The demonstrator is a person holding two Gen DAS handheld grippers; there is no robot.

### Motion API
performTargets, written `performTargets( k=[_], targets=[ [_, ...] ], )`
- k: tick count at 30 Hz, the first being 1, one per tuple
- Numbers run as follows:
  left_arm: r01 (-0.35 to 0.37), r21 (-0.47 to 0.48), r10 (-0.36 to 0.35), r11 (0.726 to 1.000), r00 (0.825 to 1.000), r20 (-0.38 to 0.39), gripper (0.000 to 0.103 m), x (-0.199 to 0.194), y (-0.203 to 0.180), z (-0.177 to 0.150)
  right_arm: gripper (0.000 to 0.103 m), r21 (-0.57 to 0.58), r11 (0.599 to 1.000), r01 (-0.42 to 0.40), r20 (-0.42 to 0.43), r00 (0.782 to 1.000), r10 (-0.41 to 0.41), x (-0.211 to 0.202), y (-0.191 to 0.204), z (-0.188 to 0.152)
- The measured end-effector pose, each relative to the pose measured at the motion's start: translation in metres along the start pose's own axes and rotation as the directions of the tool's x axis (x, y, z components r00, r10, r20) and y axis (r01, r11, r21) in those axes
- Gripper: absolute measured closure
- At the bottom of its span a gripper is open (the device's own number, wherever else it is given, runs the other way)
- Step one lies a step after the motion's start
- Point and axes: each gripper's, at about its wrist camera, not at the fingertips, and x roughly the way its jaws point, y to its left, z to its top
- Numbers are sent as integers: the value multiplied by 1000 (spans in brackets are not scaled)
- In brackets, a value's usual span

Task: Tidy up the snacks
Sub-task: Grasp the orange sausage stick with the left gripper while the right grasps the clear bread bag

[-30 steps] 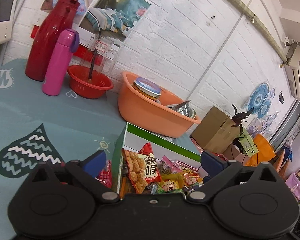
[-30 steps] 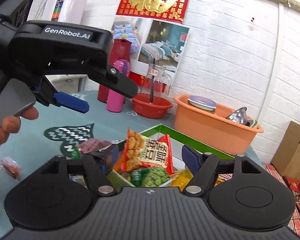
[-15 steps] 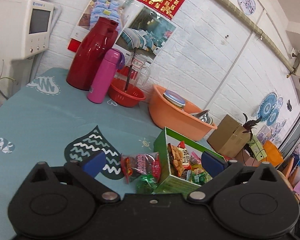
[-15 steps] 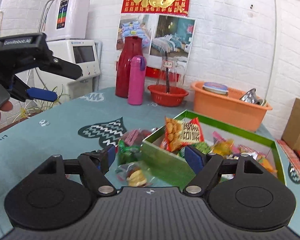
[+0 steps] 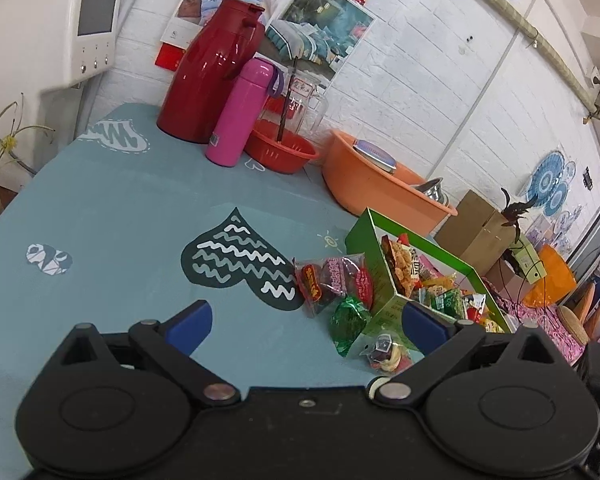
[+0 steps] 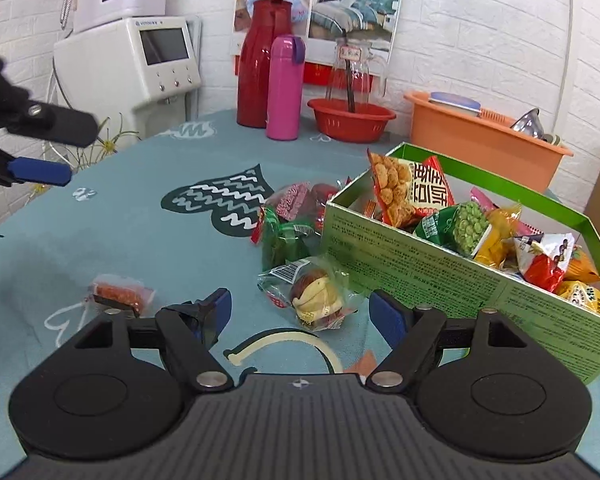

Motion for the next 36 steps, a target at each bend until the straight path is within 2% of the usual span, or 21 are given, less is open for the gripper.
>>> performTargets(
  k=[13,14,15,16,17,19,20,22,24,26,27,29,31,32,36],
  targets=[
    [80,84,-67,993,987,-145,0,16,12,-23,0,-32,999,6,-42,999,-7,31,0,9],
    [84,93,-69,992,986,-152,0,18,11,-25,7,-36,999,2,-54,999,-4,33,-1,9],
    [88,102,-71,991,985,-159,0,20,10,-27,27,-37,999,-1,-64,998,-2,34,-1,8],
    [88,112,-68,990,984,-164,0,23,10,-29,40,-37,999,-4,-58,998,2,31,0,7],
    [84,127,-61,988,983,-170,0,26,8,-31,47,-37,999,-14,-59,998,12,29,0,6],
    [77,157,-47,985,982,-186,0,32,6,-35,73,-36,999,-36,-66,997,33,22,1,5],
    [69,171,-36,983,980,-194,0,35,5,-37,77,-35,998,-54,-72,996,52,17,2,4],
    [65,196,-23,978,977,-211,0,39,3,-41,78,-40,996,-80,-75,994,76,9,4,1],
    [66,214,-15,975,973,-232,7,42,1,-46,78,-53,995,-90,-80,993,86,2,6,-2],
    [64,234,-2,970,967,-255,33,45,-2,-51,77,-56,992,-112,-84,991,107,-3,7,-5],
    [65,242,2,968,963,-269,39,47,-3,-53,72,-63,990,-123,-82,990,118,-5,8,-6],
    [65,251,5,966,963,-269,39,48,-7,-58,53,-93,989,-116,-59,992,111,-7,10,-6],
    [76,237,-8,969,962,-275,38,48,-9,-59,3,-128,989,-70,-31,997,66,-4,9,-5],
    [80,225,-15,971,961,-275,34,48,-11,-60,0,-137,989,-49,-11,999,48,-3,9,-4],
    [43,224,17,974,966,-258,34,50,-18,-62,0,-157,986,-53,2,999,54,12,4,4]
  ],
)
